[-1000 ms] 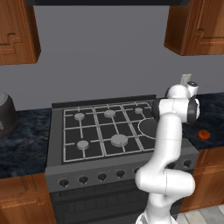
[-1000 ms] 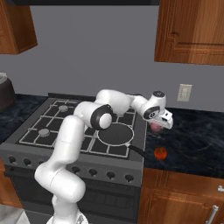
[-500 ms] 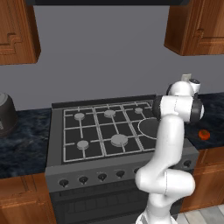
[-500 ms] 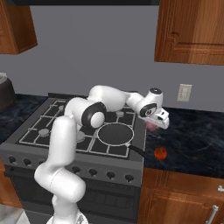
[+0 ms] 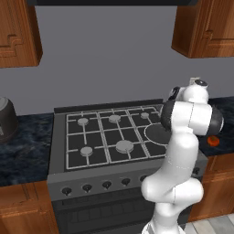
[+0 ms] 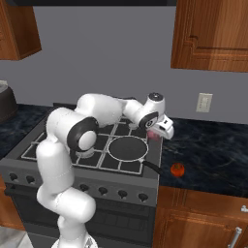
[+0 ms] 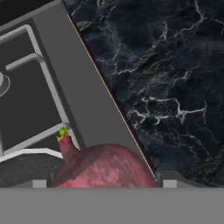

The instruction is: Place the pan on the front right burner on the stove. Then place the tomato and the onion in the pan and turn on the front right burner.

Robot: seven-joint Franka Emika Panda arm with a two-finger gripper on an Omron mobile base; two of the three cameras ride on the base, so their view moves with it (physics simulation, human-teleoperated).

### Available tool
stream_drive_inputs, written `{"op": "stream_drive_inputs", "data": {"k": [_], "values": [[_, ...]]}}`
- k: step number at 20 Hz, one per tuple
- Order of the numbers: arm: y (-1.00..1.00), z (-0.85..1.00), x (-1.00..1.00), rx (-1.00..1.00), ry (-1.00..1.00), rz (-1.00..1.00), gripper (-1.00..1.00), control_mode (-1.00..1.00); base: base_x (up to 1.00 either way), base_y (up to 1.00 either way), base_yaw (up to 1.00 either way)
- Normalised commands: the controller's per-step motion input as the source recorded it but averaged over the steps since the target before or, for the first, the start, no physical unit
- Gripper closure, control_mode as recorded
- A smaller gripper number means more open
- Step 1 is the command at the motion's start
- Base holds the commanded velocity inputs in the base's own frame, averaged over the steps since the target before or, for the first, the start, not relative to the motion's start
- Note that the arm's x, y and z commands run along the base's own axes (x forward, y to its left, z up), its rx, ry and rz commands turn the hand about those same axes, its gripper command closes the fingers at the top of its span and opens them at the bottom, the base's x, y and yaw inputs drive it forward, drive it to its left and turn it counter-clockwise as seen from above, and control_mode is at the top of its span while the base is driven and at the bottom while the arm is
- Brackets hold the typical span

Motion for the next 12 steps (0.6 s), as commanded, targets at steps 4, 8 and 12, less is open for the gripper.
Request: {"op": "stream_drive_inputs", "data": {"k": [4,8,12], "values": [[0.53,0.3,-0.27,-0.02,-0.04,-0.02,1.0,-1.0,0.0,0.0,0.0],[0.48,0.02,-0.24,0.0,0.0,-0.02,1.0,-1.0,0.0,0.0,0.0],[0.45,0.0,-0.05,0.0,0.0,0.0,1.0,-1.0,0.0,0.0,0.0]]}}
